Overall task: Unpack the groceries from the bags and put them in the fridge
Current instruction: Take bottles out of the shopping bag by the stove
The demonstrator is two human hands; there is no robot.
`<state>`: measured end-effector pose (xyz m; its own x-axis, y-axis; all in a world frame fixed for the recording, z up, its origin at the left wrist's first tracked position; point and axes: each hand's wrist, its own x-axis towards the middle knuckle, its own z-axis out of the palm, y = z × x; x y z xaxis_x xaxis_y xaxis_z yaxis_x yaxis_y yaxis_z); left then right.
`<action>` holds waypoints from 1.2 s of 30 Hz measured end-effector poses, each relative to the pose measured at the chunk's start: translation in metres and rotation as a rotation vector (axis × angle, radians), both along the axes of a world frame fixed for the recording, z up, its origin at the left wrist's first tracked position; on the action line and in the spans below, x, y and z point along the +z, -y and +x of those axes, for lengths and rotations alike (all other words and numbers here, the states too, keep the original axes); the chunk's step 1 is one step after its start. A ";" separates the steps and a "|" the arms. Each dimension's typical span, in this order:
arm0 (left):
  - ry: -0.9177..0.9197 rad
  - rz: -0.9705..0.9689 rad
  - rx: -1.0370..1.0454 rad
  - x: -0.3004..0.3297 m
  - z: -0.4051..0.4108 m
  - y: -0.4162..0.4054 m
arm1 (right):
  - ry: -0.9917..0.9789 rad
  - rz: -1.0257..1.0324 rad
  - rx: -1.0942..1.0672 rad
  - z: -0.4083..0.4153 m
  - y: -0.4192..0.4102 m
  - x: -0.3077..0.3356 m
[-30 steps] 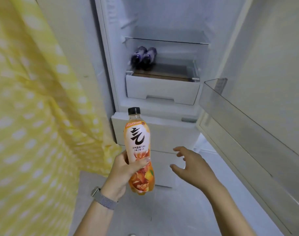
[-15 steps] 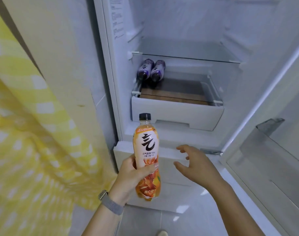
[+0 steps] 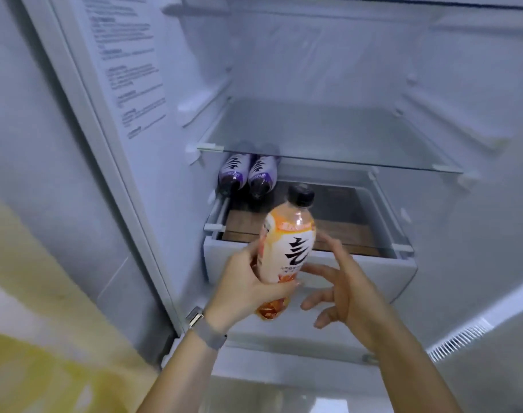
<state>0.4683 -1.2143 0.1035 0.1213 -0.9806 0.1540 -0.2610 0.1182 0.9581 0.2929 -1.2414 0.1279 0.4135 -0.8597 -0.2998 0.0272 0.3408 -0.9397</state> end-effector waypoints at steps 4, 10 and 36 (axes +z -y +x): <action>0.231 -0.188 -0.101 0.019 0.006 0.033 | 0.138 0.039 0.073 0.004 0.027 0.017; 0.743 -0.476 -0.166 0.030 0.013 0.089 | 0.335 0.118 0.164 -0.003 0.039 0.026; 0.733 -0.087 0.250 -0.021 0.060 0.094 | -0.889 -0.553 -0.401 0.072 0.185 -0.010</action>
<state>0.5284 -1.3081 0.0827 0.1747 -0.9181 0.3557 -0.8530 0.0393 0.5204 0.3651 -1.4266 0.1179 -0.0945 -0.9890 0.1139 -0.7150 -0.0122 -0.6990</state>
